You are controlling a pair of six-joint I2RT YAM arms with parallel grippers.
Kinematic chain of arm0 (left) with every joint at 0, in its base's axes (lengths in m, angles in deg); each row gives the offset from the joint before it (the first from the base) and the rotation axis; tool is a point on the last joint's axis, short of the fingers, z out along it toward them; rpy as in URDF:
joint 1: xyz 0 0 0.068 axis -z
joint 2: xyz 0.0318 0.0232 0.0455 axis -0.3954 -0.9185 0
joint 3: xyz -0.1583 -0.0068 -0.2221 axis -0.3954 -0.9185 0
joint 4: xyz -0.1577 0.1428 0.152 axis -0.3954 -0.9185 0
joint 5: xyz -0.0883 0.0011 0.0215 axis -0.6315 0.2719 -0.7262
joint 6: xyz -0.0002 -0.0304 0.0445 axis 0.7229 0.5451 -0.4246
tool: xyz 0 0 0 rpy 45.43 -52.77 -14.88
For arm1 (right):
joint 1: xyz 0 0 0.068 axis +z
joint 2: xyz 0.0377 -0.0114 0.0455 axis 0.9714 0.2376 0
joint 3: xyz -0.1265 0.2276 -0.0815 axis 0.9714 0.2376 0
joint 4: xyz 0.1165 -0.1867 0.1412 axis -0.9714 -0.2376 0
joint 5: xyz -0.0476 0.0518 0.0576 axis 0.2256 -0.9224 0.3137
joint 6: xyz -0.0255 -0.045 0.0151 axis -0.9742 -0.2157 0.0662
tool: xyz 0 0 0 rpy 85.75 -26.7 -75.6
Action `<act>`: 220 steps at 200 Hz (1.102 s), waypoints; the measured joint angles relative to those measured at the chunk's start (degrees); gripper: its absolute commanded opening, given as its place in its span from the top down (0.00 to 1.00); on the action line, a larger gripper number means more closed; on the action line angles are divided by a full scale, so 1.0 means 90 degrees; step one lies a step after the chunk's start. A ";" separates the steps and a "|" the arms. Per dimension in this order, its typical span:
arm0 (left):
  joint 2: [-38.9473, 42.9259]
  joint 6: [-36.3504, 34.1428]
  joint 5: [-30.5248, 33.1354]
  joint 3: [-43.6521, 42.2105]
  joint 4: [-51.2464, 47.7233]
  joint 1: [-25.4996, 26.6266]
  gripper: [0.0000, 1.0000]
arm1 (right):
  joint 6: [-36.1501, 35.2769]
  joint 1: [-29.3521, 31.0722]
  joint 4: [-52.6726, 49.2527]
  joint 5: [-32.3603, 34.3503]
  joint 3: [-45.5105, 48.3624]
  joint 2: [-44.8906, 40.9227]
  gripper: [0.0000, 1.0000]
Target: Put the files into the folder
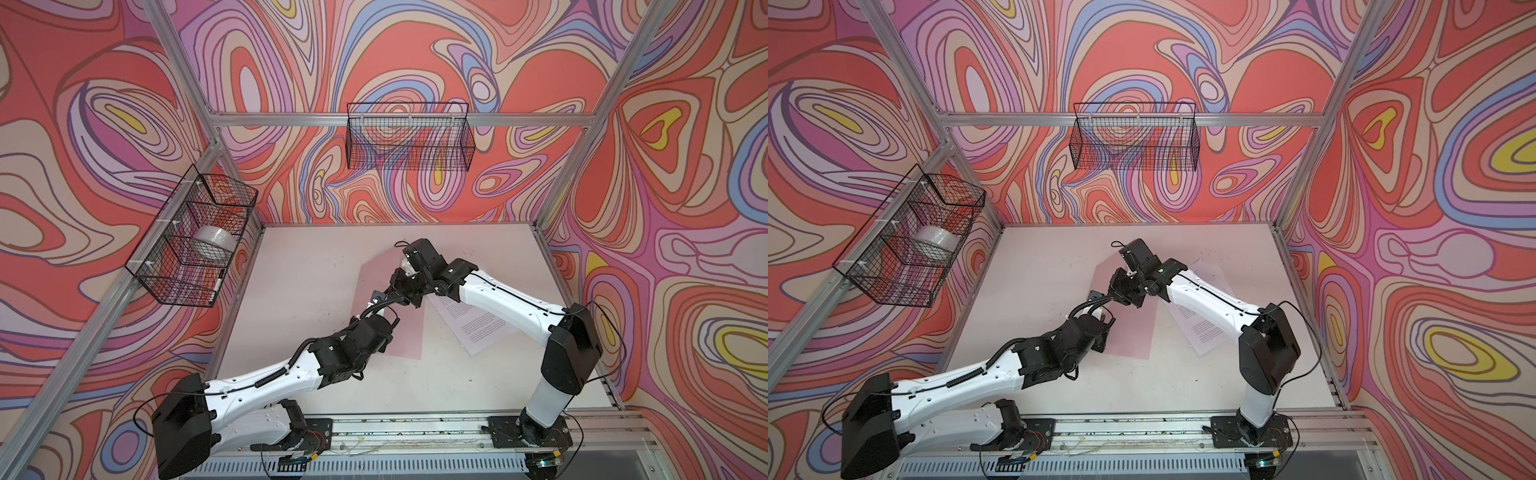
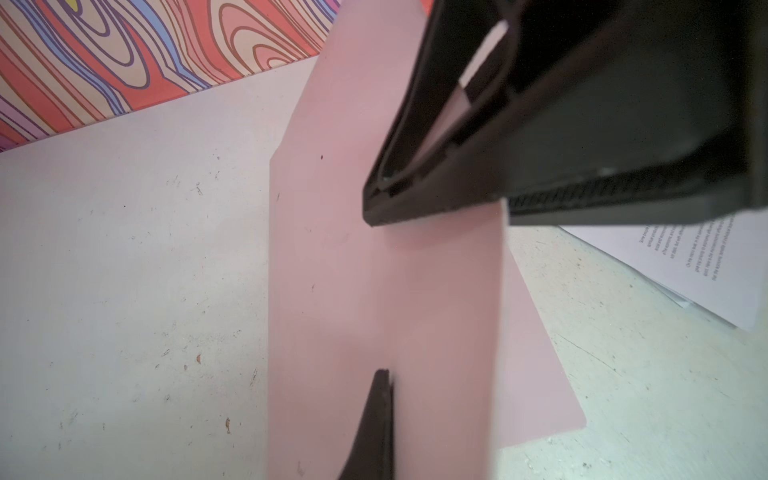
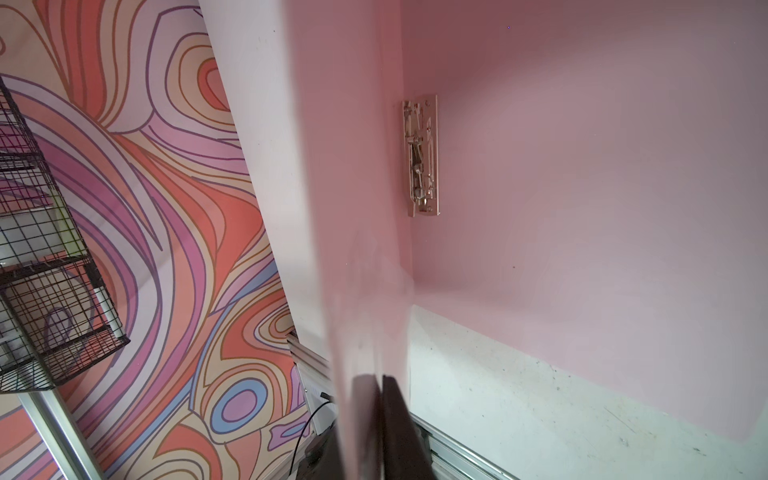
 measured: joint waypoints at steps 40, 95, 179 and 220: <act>0.0347 0.0112 0.0177 -0.0034 -0.0041 -0.0049 1.00 | -0.0374 -0.0017 -0.0029 -0.0270 -0.0665 0.0352 0.57; 0.1154 0.0148 0.0318 -0.0573 0.0051 -0.0138 1.00 | -0.0884 -0.0427 0.0253 -0.0661 -0.0877 0.0330 0.37; 0.2897 0.1394 -0.0102 -0.1362 -0.0100 -0.1343 1.00 | -0.1715 -0.0809 0.0396 -0.0236 -0.0066 -0.0170 0.35; 0.3147 0.1741 -0.0255 -0.1447 -0.0250 -0.1545 1.00 | -0.2135 -0.0537 0.0041 0.0469 -0.0044 0.0736 0.34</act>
